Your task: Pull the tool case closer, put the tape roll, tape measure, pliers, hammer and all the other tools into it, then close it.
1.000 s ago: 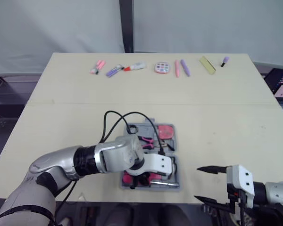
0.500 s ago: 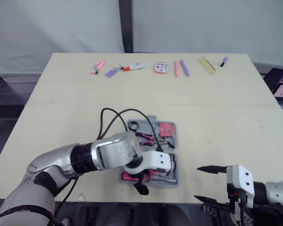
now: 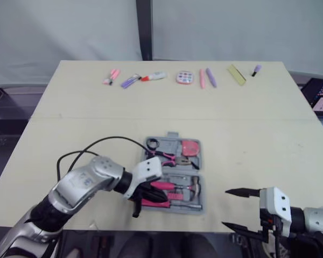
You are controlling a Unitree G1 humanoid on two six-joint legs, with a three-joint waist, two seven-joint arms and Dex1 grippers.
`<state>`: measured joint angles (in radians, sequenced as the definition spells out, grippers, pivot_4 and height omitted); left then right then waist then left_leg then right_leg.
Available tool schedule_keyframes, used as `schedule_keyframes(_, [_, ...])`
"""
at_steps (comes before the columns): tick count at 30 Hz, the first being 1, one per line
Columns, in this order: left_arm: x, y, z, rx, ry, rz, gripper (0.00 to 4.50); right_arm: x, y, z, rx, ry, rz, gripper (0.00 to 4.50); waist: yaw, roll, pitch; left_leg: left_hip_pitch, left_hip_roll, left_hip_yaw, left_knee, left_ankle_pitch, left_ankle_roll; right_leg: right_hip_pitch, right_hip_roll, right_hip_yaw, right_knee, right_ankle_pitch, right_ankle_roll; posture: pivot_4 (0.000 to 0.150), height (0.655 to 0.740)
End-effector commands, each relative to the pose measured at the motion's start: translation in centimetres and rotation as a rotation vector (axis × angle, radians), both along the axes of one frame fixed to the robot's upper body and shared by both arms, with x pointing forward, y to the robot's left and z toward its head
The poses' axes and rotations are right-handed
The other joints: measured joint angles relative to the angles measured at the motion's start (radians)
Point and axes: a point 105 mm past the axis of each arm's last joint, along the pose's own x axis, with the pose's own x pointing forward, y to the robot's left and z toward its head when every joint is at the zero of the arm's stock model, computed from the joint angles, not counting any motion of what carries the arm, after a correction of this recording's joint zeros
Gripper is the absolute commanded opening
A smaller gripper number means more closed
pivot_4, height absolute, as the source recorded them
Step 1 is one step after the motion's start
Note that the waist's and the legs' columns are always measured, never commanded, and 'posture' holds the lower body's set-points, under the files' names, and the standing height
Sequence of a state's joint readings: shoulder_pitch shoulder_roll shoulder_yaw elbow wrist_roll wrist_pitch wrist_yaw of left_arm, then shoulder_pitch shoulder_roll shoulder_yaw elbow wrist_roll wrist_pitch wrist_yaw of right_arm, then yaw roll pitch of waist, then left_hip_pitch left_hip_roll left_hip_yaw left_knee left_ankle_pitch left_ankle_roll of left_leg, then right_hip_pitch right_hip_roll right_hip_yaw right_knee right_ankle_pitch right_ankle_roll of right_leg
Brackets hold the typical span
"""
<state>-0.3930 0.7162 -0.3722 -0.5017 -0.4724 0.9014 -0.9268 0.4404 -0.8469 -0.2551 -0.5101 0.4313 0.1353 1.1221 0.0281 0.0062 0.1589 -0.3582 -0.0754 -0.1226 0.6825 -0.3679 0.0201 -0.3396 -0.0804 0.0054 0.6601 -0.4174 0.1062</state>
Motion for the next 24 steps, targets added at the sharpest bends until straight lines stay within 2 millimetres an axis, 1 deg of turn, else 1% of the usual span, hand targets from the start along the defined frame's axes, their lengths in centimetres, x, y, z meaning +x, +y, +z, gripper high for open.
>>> schedule_keyframes(1, [0.1,0.4,0.9,-0.122,-0.141,-0.032,0.07,0.0,0.4,1.1,0.032,-0.041,0.008,4.50,0.000,0.000,0.000,0.000,0.000,0.000,0.000,0.000,0.000,0.000,0.000,0.000,0.000,0.000,0.000,0.150,0.7400])
schedule_keyframes(4, [0.4,1.1,-0.2,-0.118,-0.190,-0.019,0.07,0.2,0.5,1.3,0.041,-0.054,0.002,4.50,-0.001,0.000,0.000,0.000,0.000,0.000,-0.001,0.000,0.000,0.000,0.000,0.000,0.000,0.000,0.000,0.150,0.7400])
schedule_keyframes(6, [0.6,1.3,-0.9,-0.144,-0.314,-0.036,0.07,0.3,0.4,1.4,0.038,-0.059,0.003,4.50,-0.003,0.000,0.000,0.000,0.000,0.000,-0.001,0.000,0.000,0.000,0.000,0.000,0.000,0.000,0.000,0.150,0.7400])
schedule_keyframes(8, [0.8,1.5,-2.1,-0.129,-0.347,-0.040,0.07,0.4,0.3,1.4,0.031,-0.064,0.003,4.50,-0.003,0.000,0.000,0.001,0.000,0.001,-0.001,0.000,0.000,0.000,0.000,0.000,0.000,0.000,0.000,0.150,0.7400])
schedule_keyframes(10, [1.2,1.4,-2.8,-0.139,-0.365,-0.037,0.07,0.6,0.3,1.5,0.030,-0.066,0.003,4.50,-0.001,0.000,0.000,0.001,0.000,0.001,-0.001,0.000,0.000,0.000,0.000,-0.001,-0.001,0.000,0.000,0.150,0.7400])
schedule_keyframes(11, [1.4,1.3,-3.0,-0.145,-0.369,-0.034,0.07,0.6,0.3,1.5,0.030,-0.066,0.003,4.50,-0.001,0.000,0.000,0.001,0.000,0.001,-0.001,0.000,0.000,0.000,0.000,-0.001,0.000,0.000,0.000,0.150,0.7400])
schedule_keyframes(16, [0.7,0.8,-4.1,-0.161,-0.355,-0.084,0.07,0.7,0.2,1.6,0.027,-0.069,0.003,4.50,-0.003,0.000,0.000,0.001,0.000,0.001,-0.001,0.000,0.000,-0.001,0.000,-0.001,0.001,0.000,0.000,0.150,0.7400])
schedule_keyframes(19, [0.1,0.4,-4.5,-0.182,-0.326,-0.117,0.07,0.7,0.1,1.6,0.023,-0.068,0.001,4.50,-0.004,0.001,0.000,0.001,0.000,0.001,-0.001,0.000,0.000,-0.001,0.000,-0.001,0.001,0.000,0.000,0.150,0.7400])
schedule_keyframes(24, [-0.3,0.5,-5.1,-0.159,-0.293,-0.142,0.07,0.7,0.0,1.6,0.018,-0.065,-0.001,4.50,-0.004,0.001,0.000,0.001,0.000,0.001,-0.001,0.000,0.000,-0.001,0.000,-0.001,0.001,0.000,0.000,0.150,0.7400])
